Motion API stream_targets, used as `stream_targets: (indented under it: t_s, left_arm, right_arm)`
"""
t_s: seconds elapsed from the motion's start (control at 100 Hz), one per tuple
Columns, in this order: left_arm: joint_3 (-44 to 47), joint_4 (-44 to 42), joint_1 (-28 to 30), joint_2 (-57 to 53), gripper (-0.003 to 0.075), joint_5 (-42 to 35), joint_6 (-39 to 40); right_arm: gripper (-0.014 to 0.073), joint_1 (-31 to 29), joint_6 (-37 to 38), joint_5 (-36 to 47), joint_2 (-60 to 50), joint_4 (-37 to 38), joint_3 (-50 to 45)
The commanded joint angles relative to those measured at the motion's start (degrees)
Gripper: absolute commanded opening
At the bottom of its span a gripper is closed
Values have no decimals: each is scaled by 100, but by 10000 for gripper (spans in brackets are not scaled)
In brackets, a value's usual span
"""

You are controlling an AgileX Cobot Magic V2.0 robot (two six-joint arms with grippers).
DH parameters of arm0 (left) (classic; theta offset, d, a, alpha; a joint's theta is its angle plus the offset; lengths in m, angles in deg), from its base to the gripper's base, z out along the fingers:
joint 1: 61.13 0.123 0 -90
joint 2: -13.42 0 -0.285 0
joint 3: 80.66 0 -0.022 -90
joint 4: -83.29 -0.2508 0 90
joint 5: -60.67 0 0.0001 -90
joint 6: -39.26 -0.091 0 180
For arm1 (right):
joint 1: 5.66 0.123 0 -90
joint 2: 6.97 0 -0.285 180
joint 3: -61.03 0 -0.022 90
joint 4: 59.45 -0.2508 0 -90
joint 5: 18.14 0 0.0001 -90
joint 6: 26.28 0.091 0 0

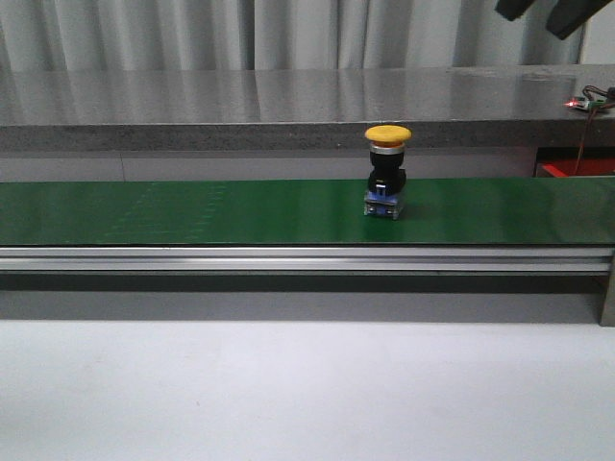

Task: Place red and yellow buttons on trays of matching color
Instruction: 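Lower the right gripper onto the yellow button on the belt and grasp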

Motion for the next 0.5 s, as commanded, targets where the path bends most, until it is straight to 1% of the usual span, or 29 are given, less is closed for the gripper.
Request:
stream_targets:
  t_s: [0.0, 0.14, 0.22, 0.31, 0.4, 0.49]
  left_arm:
    - [-142, 92, -44, -139, -19, -249, 20]
    - [-142, 92, -44, -139, -20, -249, 20]
    - [-142, 92, -44, -139, -19, -249, 20]
    - [-142, 92, -44, -139, -20, -249, 20]
    - [-142, 92, -44, -139, -20, -249, 20]
    - [-142, 92, -44, -139, -19, -249, 20]
  right_arm:
    - [452, 296, -65, -234, -271, -203, 98]
    - [452, 851, -65, -17, -179, -1, 98]
    - [452, 1055, -65, 53, -66, 105, 98]
    - [452, 1196, -65, 94, 102, 231, 98]
    - [452, 1215, -65, 150, 230, 399, 98]
    - [452, 1215, -65, 233, 324, 755, 98]
